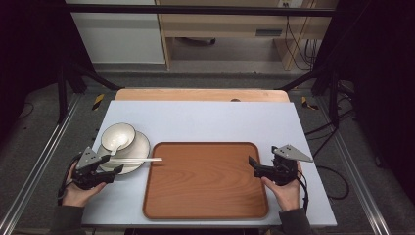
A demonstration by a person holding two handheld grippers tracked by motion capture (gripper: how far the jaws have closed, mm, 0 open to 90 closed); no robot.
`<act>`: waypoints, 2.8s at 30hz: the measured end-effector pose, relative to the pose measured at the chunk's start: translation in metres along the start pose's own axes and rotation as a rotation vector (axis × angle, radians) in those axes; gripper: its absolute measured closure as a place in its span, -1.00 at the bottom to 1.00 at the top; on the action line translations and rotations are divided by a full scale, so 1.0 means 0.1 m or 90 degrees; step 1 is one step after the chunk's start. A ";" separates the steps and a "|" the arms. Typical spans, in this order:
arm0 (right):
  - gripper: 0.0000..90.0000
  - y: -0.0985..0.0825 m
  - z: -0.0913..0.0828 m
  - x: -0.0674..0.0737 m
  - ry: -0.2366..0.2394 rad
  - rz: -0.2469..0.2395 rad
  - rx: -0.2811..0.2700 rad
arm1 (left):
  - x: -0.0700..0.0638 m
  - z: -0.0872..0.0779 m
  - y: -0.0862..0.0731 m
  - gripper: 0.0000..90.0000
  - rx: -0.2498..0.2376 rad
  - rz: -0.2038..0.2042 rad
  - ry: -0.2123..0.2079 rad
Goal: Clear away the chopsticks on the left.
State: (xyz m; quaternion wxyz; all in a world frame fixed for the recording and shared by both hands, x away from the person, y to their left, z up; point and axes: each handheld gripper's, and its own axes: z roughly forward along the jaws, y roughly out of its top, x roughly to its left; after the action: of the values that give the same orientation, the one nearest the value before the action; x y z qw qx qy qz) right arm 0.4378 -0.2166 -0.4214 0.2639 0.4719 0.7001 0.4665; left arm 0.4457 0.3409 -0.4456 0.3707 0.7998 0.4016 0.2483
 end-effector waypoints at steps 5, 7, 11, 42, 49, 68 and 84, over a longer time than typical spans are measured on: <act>-0.83 0.00 0.01 0.01 0.003 -0.001 0.004 | 0.01 0.08 -0.02 -0.12 0.023 0.016 0.009; -0.82 -0.01 0.02 0.01 0.002 -0.004 0.004 | 0.01 0.08 -0.03 -0.07 0.022 0.017 0.010; -0.82 -0.01 0.02 0.01 0.001 -0.004 0.004 | 0.01 0.08 -0.04 0.03 0.024 0.012 0.018; -0.81 0.00 0.01 0.00 0.006 -0.003 0.003 | -0.05 0.11 0.00 0.58 0.042 0.004 -0.015; -0.81 0.00 0.02 0.01 0.008 -0.003 0.008 | -0.03 0.10 0.01 0.70 0.043 -0.016 -0.026; -0.81 -0.01 0.01 0.00 0.009 0.000 0.007 | -0.17 0.13 0.06 0.87 0.049 -0.031 -0.026; -0.82 -0.01 0.03 0.00 0.012 0.000 0.009 | -0.17 0.31 0.15 0.79 0.060 -0.086 -0.030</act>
State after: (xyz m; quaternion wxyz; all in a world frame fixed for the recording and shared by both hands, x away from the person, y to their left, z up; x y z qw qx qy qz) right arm 0.4398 -0.2160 -0.4230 0.2539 0.4695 0.7057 0.4660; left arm 0.4650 0.3088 -0.4536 0.3579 0.7931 0.4571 0.1842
